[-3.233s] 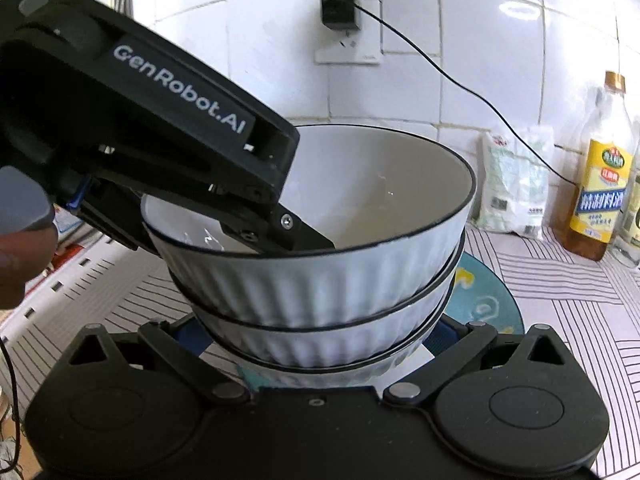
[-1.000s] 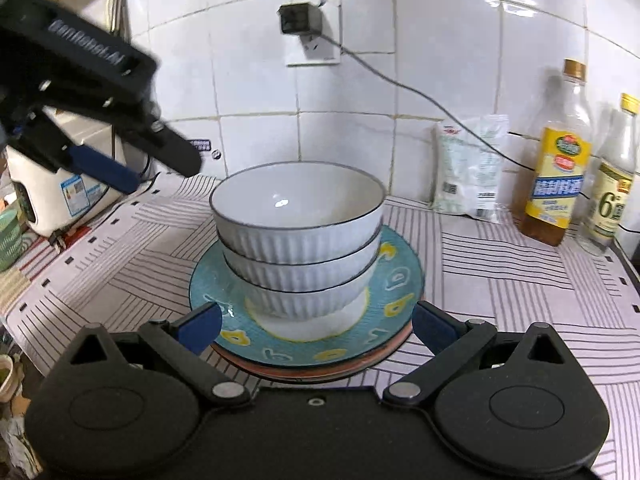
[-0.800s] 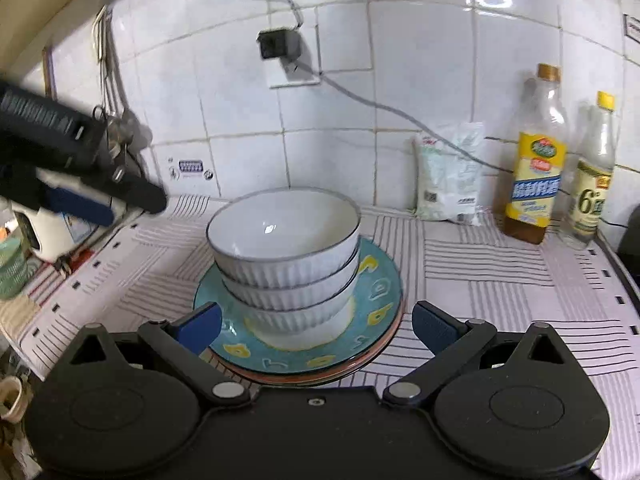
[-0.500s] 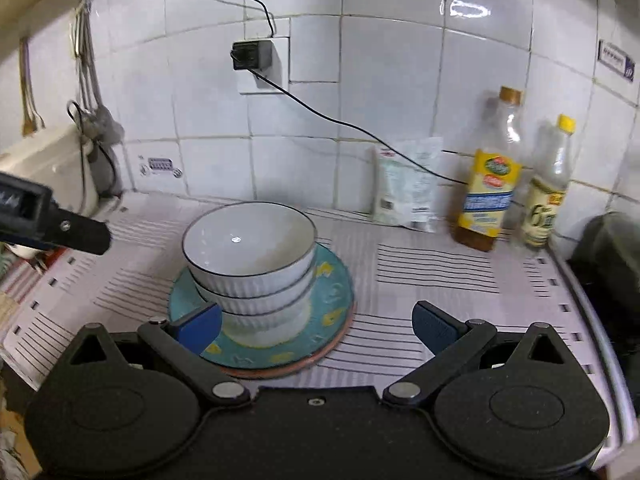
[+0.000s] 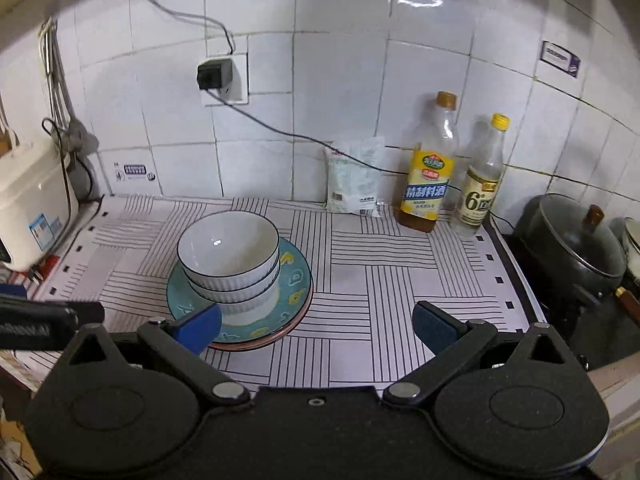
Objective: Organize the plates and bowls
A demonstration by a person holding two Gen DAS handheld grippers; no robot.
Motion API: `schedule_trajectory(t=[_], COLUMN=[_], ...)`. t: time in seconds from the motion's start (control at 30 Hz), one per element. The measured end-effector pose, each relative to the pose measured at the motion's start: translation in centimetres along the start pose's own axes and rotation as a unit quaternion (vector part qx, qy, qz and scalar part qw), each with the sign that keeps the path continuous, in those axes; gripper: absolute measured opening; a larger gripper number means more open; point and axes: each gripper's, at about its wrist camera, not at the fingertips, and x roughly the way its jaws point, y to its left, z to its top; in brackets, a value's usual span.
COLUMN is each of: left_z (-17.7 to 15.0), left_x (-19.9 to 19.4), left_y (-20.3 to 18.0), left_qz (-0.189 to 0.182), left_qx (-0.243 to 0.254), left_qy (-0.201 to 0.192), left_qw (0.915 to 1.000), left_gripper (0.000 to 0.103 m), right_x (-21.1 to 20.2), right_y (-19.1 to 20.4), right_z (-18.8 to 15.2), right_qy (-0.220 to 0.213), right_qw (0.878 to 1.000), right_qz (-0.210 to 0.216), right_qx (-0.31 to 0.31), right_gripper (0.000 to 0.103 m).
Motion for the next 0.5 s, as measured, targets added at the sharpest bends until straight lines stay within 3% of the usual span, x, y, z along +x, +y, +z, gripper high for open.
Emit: schedule_trajectory(t=[0.5], left_z=[-1.7], left_x=[-2.0], left_y=[-0.9], left_qz=[0.017], left_qx=[0.017], left_qy=[0.009], left_qw=[0.9997], left_gripper=[0.1], right_x=[-2.1], right_y=[-1.0], right_z=[-1.5], right_qy=[0.017], right_qw=[1.0], right_qz=[-0.005], right_qx=[0.021], right_gripper=[0.103])
